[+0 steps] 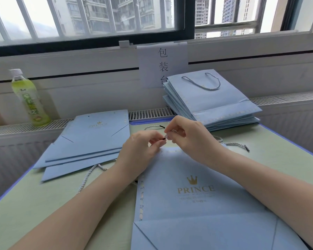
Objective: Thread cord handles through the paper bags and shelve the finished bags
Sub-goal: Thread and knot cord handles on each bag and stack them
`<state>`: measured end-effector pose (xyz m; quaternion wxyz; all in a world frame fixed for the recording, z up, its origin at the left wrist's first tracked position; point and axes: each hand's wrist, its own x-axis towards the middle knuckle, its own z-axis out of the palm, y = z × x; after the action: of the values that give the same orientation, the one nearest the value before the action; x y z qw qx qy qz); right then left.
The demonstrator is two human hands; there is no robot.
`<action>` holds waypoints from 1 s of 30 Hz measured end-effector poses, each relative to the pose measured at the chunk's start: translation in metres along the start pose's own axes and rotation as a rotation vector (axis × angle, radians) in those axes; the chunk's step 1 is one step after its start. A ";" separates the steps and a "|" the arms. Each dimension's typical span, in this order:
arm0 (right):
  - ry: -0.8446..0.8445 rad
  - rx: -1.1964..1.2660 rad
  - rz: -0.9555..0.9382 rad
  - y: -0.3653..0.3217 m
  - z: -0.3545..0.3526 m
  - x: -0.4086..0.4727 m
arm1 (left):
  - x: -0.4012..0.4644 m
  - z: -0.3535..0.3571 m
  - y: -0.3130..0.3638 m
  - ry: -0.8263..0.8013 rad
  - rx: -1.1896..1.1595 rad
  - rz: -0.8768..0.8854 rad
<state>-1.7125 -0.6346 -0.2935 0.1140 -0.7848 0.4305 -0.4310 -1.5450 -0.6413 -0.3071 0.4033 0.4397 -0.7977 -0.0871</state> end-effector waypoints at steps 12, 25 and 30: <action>-0.104 -0.092 0.016 -0.003 0.000 0.000 | 0.001 -0.004 -0.004 -0.105 0.234 -0.062; -0.190 -0.204 -0.155 -0.011 0.011 -0.007 | 0.000 -0.002 -0.012 -0.110 0.165 -0.115; -0.190 -0.177 -0.187 -0.014 0.007 -0.002 | 0.001 -0.003 -0.014 -0.082 0.111 -0.085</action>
<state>-1.6998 -0.6259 -0.2917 0.0439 -0.8658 0.3791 -0.3237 -1.5349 -0.6501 -0.3115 0.3412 0.4910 -0.7978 -0.0776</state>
